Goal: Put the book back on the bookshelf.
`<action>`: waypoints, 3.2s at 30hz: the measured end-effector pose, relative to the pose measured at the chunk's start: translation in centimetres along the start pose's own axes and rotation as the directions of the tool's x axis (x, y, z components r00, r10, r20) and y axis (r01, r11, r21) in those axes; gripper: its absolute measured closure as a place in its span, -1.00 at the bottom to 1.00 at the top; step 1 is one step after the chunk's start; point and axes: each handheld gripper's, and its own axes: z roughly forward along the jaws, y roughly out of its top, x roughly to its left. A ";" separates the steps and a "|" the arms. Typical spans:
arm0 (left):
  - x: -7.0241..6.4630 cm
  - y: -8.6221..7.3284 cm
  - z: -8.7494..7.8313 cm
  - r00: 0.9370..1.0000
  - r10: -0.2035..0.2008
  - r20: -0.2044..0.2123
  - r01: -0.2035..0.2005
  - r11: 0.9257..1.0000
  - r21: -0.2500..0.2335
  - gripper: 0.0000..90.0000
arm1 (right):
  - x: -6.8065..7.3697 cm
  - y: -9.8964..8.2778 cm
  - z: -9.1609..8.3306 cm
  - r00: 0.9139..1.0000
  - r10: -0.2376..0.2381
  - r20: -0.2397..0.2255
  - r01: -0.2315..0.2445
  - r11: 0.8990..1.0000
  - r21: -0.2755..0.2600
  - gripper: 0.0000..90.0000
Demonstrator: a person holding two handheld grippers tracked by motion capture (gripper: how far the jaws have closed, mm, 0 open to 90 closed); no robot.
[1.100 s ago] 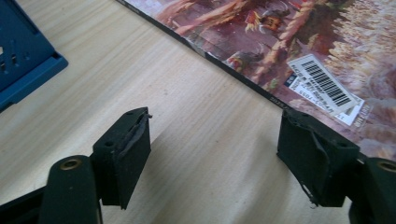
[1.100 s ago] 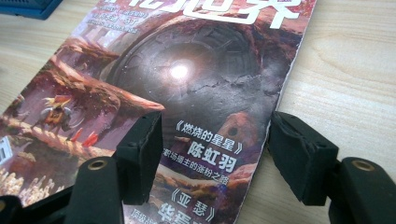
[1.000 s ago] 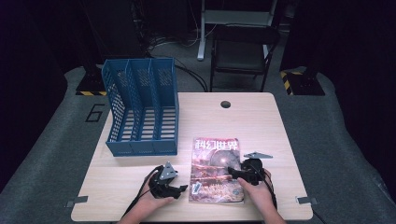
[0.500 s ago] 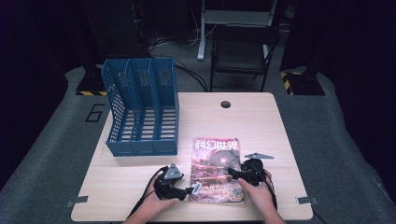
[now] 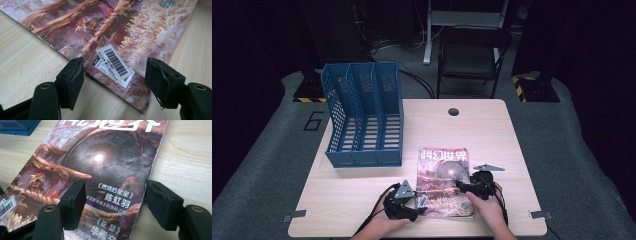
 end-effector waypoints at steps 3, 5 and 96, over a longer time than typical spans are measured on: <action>0.1 0.0 -0.1 1.000 0.000 0.014 0.000 1.000 0.007 -0.30 | 0.1 0.0 0.0 1.000 0.008 0.001 -0.008 1.000 0.004 -0.26; 0.0 0.0 0.0 1.000 -0.001 -0.001 0.001 1.000 0.000 -0.30 | 0.1 0.0 0.0 1.000 0.019 -0.001 -0.019 1.000 0.004 -0.25; -0.1 -0.3 0.0 1.000 0.010 0.004 -0.010 1.000 -0.021 -0.30 | -1.0 1.3 -2.3 0.957 0.187 -0.222 -0.209 0.975 -0.078 -0.05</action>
